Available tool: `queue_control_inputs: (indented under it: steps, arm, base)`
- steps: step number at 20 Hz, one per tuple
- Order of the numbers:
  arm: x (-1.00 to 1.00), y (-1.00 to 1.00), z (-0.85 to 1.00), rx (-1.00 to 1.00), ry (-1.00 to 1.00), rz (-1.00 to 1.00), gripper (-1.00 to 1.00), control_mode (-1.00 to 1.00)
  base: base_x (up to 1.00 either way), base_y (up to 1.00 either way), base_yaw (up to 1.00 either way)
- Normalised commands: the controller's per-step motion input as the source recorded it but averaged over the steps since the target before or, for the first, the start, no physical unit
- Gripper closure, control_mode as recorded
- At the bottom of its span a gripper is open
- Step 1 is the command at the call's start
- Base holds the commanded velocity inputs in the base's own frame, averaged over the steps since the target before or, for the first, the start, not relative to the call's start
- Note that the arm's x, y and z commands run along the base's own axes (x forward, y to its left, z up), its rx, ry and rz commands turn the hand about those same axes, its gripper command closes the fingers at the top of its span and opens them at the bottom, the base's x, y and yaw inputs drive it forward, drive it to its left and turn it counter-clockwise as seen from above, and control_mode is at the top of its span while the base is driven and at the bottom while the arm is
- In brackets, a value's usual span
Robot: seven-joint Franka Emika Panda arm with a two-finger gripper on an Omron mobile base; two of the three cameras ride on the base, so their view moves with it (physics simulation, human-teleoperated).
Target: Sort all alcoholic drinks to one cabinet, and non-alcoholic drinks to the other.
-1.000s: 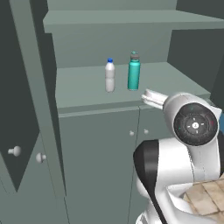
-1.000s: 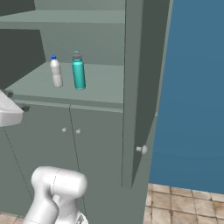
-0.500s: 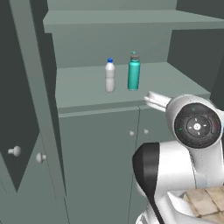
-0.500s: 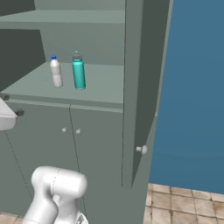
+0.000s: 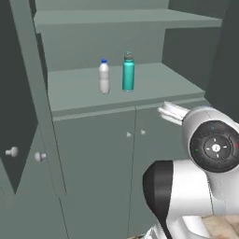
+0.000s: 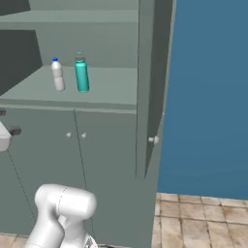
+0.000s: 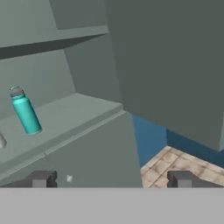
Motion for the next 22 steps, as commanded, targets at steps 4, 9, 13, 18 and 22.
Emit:
queue_control_inputs:
  steps: [4, 9, 13, 18, 22]
  arm:
    - [0.0, 0.0, 0.0, 0.0, 0.0, 0.0, -1.0, 1.0]
    - [0.0, 0.0, 0.0, 0.0, 0.0, 0.0, -1.0, 1.0]
    - [0.0, 0.0, 0.0, 0.0, 0.0, 0.0, -1.0, 1.0]
    - [0.0, 0.0, 0.0, 0.0, 0.0, 0.0, -1.0, 1.0]
    - [0.0, 0.0, 0.0, 0.0, 0.0, 0.0, -1.0, 1.0]
  base:
    - [-0.44, -0.08, -0.35]
    - [-0.35, -0.03, -0.44]
    - [-0.28, -0.03, -0.5]
    - [-0.37, 0.0, -0.58]
    - [-0.3, -0.03, -0.59]
